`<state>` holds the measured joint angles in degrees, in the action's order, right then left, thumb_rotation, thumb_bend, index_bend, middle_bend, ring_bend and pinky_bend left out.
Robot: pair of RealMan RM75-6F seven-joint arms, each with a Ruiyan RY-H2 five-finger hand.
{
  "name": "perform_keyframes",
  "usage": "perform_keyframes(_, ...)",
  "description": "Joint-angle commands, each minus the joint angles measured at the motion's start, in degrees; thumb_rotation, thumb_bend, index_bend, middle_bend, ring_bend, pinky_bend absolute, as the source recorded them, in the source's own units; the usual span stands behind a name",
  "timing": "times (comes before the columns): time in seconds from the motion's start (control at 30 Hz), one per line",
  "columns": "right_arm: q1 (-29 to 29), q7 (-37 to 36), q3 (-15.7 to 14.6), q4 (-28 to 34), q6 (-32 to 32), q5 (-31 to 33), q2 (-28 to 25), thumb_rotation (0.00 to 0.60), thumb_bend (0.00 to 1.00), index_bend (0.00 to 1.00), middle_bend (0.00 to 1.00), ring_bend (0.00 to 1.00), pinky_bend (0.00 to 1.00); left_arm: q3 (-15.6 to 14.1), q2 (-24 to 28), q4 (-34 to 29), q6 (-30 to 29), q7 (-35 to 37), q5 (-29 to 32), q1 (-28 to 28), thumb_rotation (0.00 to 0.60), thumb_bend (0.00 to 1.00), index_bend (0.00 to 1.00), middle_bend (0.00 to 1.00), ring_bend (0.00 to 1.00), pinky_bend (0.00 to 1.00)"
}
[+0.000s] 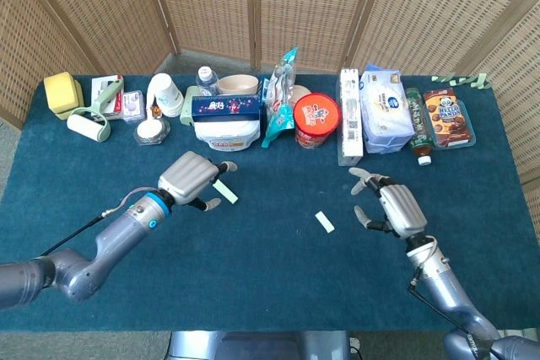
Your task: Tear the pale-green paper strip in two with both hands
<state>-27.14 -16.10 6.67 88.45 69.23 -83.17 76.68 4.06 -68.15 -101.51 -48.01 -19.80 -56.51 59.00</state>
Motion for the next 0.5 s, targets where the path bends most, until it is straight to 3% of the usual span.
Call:
perform_keyframes(0.03, 0.7, 1.7, 0.2, -0.1, 0.3, 1.3, -0.3, 0.6, 0.46, 0.15, 0.44, 0.24, 0.28, -0.6, 2.7, -3.0, -3.7, 1.0, -1.7, -3.2, 0.482, 0.28, 0.2, 0.46, 0.45, 0.7)
perform_keyframes(0.5, 3.7, 13.1, 1.4, 1.5, 2.7, 6.3, -2.7, 0.6, 0.46, 0.15, 0.45, 0.24, 0.28, -7.2, 15.4, -12.9, -20.4, 5.2, -9.9, -21.1, 0.472, 0.27, 0.23, 0.47, 0.47, 0.69)
